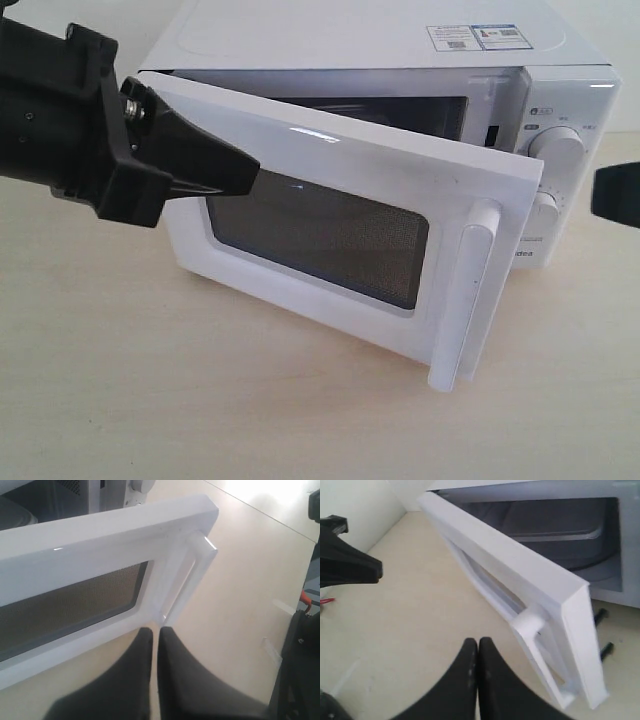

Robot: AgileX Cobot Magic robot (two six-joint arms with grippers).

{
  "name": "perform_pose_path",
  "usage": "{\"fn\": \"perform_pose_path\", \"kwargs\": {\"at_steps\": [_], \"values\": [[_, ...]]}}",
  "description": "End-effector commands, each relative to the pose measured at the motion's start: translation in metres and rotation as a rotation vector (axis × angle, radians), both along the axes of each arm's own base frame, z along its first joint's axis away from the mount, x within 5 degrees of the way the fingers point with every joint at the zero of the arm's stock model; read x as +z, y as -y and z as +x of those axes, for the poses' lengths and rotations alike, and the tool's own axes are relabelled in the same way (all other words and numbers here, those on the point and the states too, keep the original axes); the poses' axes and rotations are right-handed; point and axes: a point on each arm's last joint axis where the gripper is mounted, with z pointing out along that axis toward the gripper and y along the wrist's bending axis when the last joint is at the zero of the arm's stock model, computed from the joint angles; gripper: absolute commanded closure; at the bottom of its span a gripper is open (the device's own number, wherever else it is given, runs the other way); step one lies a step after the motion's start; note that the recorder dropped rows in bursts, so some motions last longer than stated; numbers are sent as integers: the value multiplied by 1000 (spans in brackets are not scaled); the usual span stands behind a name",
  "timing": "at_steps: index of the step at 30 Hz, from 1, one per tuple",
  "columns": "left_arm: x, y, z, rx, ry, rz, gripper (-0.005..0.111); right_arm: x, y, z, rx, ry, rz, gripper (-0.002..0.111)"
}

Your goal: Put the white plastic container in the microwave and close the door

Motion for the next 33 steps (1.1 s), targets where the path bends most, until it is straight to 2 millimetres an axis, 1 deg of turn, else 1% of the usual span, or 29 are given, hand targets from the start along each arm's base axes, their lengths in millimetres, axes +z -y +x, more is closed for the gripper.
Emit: {"fn": "perform_pose_path", "kwargs": {"at_steps": [1, 4, 10, 15, 17, 24, 30, 33], "values": [[3, 1, -2, -5, 2, -12, 102, 3, -11, 13, 93, 36, 72, 108], [3, 1, -2, -5, 2, -12, 102, -4, -14, 28, 81, -4, 64, 108], [4, 1, -2, -6, -6, -17, 102, -26, -24, 59, 63, -71, 0, 108], [3, 1, -3, -9, -12, -17, 102, -35, -31, 74, 20, -77, -18, 108], [3, 1, -3, -9, -12, -17, 102, -36, -32, 78, -5, -69, -22, 108], [3, 1, -3, -11, -13, -16, 102, -36, -25, 88, -115, -20, -31, 108], [3, 2, -4, -19, -20, -13, 102, -34, -19, 93, -182, 39, -70, 108], [3, 2, -4, -25, -26, -11, 102, -34, -20, 93, -183, 33, -63, 108]]}}
